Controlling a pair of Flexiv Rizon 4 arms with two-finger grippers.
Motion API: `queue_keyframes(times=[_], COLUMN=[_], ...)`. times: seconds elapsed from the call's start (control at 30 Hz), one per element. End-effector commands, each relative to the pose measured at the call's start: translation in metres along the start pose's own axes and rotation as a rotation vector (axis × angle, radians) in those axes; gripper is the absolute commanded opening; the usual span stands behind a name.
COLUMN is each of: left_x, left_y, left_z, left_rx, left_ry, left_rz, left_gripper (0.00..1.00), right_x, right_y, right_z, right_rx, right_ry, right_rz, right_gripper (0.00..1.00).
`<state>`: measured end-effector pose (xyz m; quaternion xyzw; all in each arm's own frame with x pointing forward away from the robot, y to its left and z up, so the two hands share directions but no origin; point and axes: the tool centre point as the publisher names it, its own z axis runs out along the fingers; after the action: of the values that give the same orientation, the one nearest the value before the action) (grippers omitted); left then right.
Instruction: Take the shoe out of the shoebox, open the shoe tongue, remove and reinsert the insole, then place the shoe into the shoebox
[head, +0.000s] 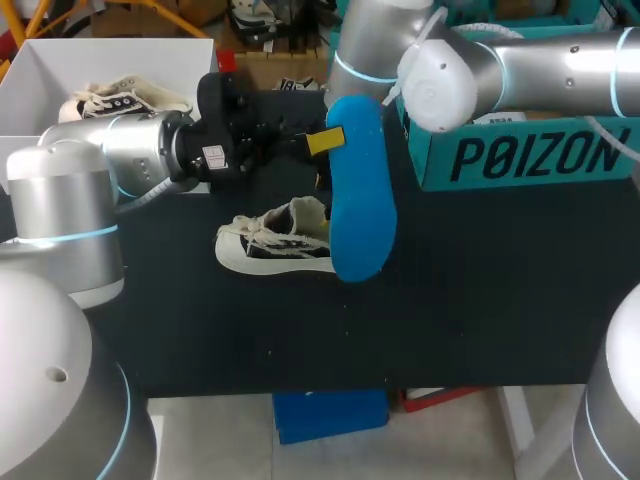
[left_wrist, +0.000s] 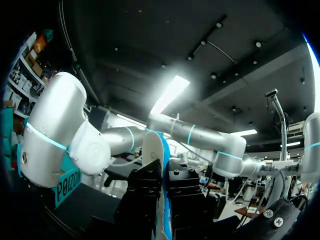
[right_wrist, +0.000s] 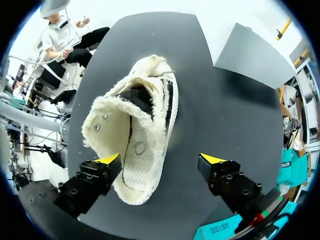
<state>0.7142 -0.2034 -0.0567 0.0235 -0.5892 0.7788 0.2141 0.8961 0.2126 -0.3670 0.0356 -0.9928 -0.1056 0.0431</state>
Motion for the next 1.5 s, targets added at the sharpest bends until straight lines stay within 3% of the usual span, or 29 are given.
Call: queue_keyframes(times=[0.03, 0.43, 0.93, 1.0, 1.07, 1.5], left_x=[0.000, 0.000, 0.000, 0.000, 0.000, 0.000], left_y=[0.001, 0.001, 0.001, 0.001, 0.001, 0.001], left_z=[0.001, 0.001, 0.001, 0.001, 0.001, 0.001], left_rx=[0.000, 0.000, 0.000, 0.000, 0.000, 0.000], left_ry=[-0.003, -0.003, -0.003, -0.003, -0.003, -0.003], left_rz=[0.002, 0.002, 0.002, 0.002, 0.002, 0.002], left_gripper=[0.00, 0.00, 0.00, 0.00, 0.00, 0.00], right_x=[-0.008, -0.009, -0.002, -0.002, 0.001, 0.001], right_y=[0.014, 0.010, 0.000, -0.002, -0.004, -0.004], right_z=[0.005, 0.032, 0.047, 0.049, 0.051, 0.051], right_rx=[0.245, 0.283, 0.229, 0.216, 0.151, 0.151], right_ry=[0.018, 0.046, 0.039, 0.035, 0.041, 0.041], right_rz=[0.000, 0.013, 0.065, 0.072, 0.075, 0.075], right_gripper=[1.00, 1.00, 1.00, 0.00, 0.00, 0.00])
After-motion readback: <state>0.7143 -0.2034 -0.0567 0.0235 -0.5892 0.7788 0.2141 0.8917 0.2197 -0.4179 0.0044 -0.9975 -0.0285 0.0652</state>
